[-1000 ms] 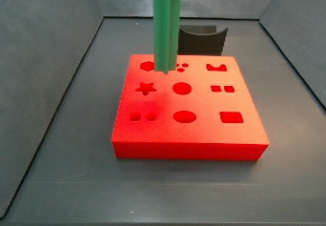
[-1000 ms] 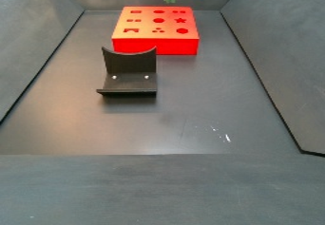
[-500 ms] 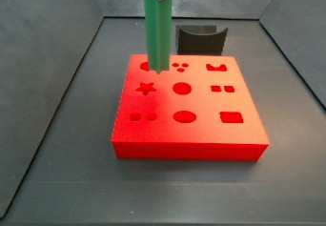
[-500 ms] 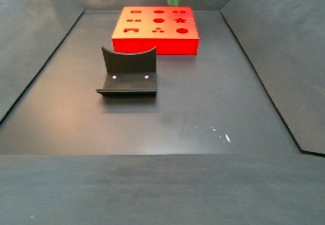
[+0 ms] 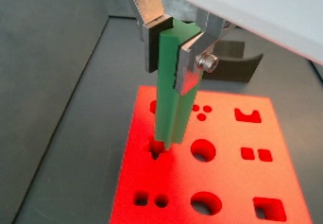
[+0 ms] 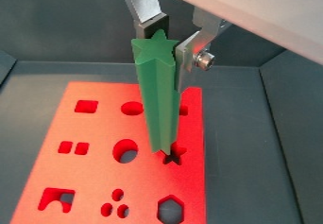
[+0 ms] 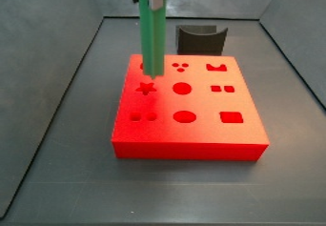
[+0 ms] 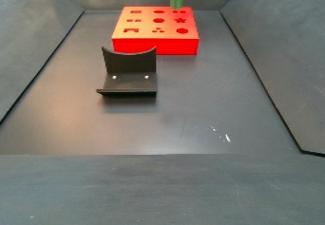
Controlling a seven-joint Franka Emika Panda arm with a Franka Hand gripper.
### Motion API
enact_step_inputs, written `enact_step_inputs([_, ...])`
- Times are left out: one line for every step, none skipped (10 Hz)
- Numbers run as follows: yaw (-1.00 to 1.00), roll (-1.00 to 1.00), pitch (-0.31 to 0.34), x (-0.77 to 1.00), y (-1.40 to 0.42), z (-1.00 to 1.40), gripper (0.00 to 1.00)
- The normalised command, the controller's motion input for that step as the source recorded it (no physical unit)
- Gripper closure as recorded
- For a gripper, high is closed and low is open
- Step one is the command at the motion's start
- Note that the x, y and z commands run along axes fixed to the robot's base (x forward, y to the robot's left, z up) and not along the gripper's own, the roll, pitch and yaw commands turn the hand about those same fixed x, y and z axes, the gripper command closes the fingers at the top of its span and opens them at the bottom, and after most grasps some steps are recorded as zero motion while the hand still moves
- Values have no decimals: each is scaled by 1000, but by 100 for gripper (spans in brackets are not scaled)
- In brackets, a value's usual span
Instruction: Insert the star object.
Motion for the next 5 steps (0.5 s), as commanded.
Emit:
enact_step_inputs([-6, -59, -151, -97, 11, -440, 100])
enact_step_inputs([-37, -14, -114, -20, 14, -366, 100])
enact_step_inputs([-51, 11, 0, -40, 37, -106, 100])
enact_step_inputs([0, 33, 0, -17, 0, -109, 100])
enact_step_inputs([0, 73, 0, 0, 0, -114, 100])
